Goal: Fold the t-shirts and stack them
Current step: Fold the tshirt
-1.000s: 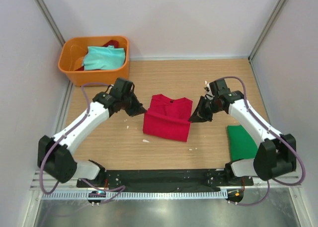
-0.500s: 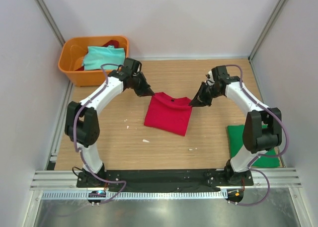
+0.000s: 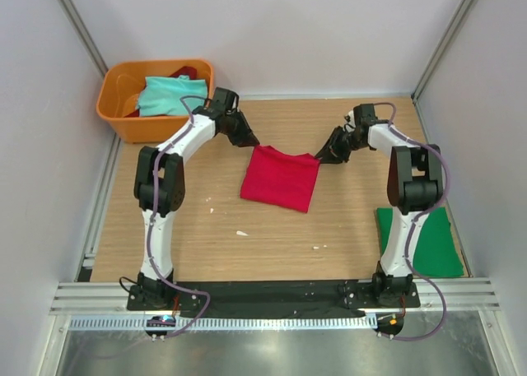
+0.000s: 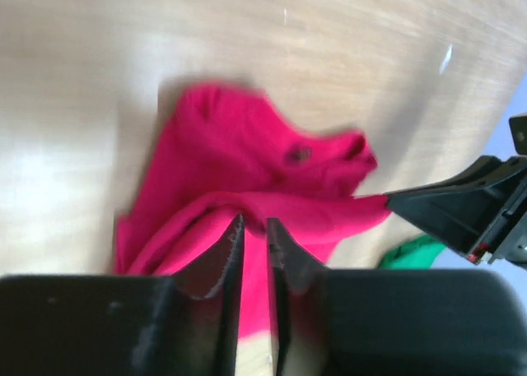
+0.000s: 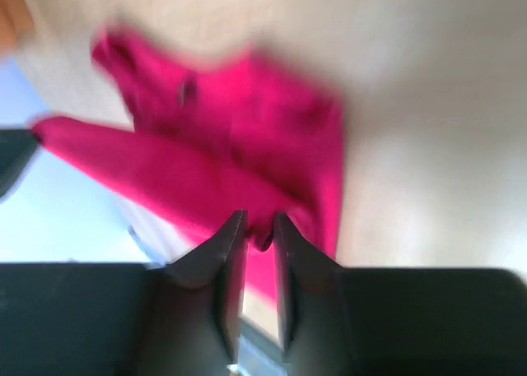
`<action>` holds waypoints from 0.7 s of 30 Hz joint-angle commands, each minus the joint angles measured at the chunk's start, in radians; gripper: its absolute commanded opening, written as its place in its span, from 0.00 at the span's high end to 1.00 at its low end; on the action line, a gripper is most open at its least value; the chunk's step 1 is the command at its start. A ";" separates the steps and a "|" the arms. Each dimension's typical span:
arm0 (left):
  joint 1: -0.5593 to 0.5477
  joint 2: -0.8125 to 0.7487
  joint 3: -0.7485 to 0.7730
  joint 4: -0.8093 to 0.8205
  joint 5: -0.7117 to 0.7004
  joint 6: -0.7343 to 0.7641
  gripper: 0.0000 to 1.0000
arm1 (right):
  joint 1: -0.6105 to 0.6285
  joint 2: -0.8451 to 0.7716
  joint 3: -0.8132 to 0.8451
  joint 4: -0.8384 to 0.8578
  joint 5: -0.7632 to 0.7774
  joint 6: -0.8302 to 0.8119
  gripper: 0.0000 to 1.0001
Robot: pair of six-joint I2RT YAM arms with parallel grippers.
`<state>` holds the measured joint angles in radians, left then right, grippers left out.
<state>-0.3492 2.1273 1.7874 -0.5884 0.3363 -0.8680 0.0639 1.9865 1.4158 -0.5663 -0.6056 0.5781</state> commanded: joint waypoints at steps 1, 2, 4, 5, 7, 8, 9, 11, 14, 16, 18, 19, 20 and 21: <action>0.015 0.126 0.146 0.066 -0.013 0.120 0.81 | -0.050 0.109 0.143 0.120 0.023 -0.006 0.66; 0.013 0.194 0.275 0.008 -0.022 0.147 0.75 | -0.050 0.106 0.141 0.138 0.032 -0.003 0.56; 0.013 0.249 0.407 -0.071 -0.060 0.235 0.72 | -0.050 0.098 0.152 0.151 0.066 -0.007 0.47; 0.006 0.243 0.459 -0.132 -0.101 0.268 0.69 | -0.052 0.101 0.188 0.129 0.063 -0.015 0.47; 0.004 0.206 0.449 -0.129 -0.128 0.291 0.61 | -0.050 0.086 0.218 0.054 0.090 -0.040 0.47; 0.004 0.180 0.423 -0.136 -0.138 0.305 0.60 | -0.050 0.071 0.216 0.043 0.087 -0.043 0.47; 0.006 0.130 0.402 -0.140 -0.151 0.311 0.60 | -0.050 0.048 0.207 0.040 0.092 -0.046 0.47; 0.003 0.059 0.313 -0.084 -0.122 0.325 0.59 | -0.042 -0.024 0.163 0.048 0.098 -0.052 0.49; 0.003 -0.023 0.141 0.019 0.047 0.310 0.60 | 0.005 -0.080 0.089 0.065 0.060 -0.052 0.51; -0.007 -0.033 0.074 0.033 0.122 0.320 0.63 | 0.034 -0.103 0.039 0.127 0.055 -0.037 0.52; -0.014 -0.044 0.029 0.051 0.142 0.349 0.62 | 0.040 -0.103 -0.012 0.175 0.064 -0.032 0.51; -0.016 -0.052 0.006 0.052 0.130 0.362 0.60 | 0.040 -0.097 -0.017 0.184 0.066 -0.040 0.51; -0.016 -0.053 -0.002 0.061 0.129 0.377 0.59 | 0.042 -0.086 -0.009 0.183 0.075 -0.055 0.51; -0.017 -0.052 -0.002 0.064 0.115 0.427 0.59 | 0.042 -0.057 0.003 0.160 0.082 -0.087 0.50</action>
<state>-0.3592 2.0819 1.8187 -0.5709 0.4030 -0.5419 0.1143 1.9026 1.4208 -0.4400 -0.5373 0.5449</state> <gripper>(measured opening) 0.406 0.493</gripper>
